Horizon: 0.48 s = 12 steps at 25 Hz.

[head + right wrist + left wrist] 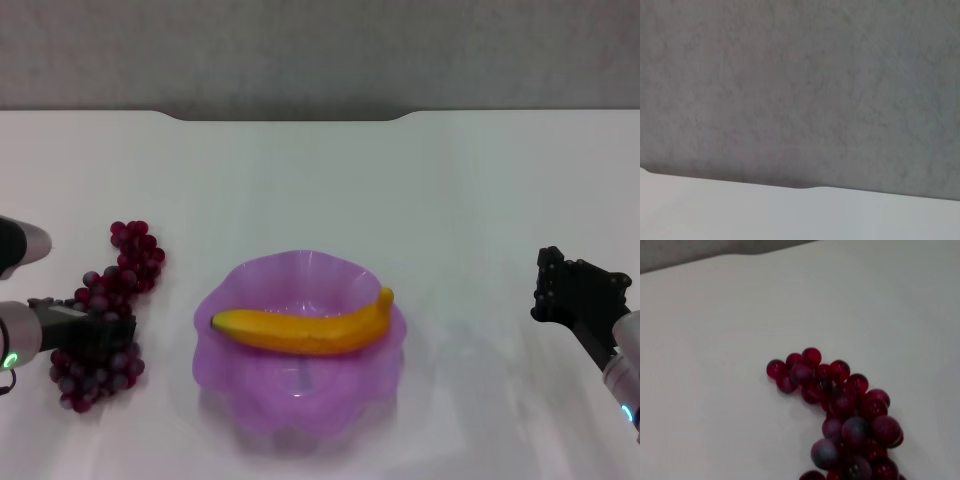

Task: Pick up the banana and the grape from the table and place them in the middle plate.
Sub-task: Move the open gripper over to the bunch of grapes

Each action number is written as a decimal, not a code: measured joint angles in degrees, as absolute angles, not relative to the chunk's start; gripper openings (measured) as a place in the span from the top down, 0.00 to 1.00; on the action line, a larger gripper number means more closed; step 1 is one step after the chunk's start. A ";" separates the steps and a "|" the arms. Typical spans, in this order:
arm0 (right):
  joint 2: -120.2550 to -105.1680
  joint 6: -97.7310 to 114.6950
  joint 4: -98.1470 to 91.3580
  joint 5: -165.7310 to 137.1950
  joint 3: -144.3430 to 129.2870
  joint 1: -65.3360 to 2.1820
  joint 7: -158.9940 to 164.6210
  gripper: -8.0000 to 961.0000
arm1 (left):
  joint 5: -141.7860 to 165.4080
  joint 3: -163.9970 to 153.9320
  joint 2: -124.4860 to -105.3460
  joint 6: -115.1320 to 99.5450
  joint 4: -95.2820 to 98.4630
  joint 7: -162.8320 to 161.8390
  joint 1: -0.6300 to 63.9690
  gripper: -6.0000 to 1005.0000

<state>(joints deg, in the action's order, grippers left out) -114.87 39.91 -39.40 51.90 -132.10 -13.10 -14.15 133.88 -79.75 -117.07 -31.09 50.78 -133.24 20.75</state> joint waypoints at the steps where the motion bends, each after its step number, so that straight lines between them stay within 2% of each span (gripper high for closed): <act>1: -114.87 39.91 -39.38 51.91 -132.10 -13.10 -14.15 0.97 | 133.90 -79.76 -117.07 -30.83 50.13 -133.24 21.03 0.13; 12: -114.87 39.91 -39.01 51.94 -132.18 -13.15 -14.15 0.97 | 133.85 -79.97 -117.09 -29.36 48.82 -133.16 21.56 0.14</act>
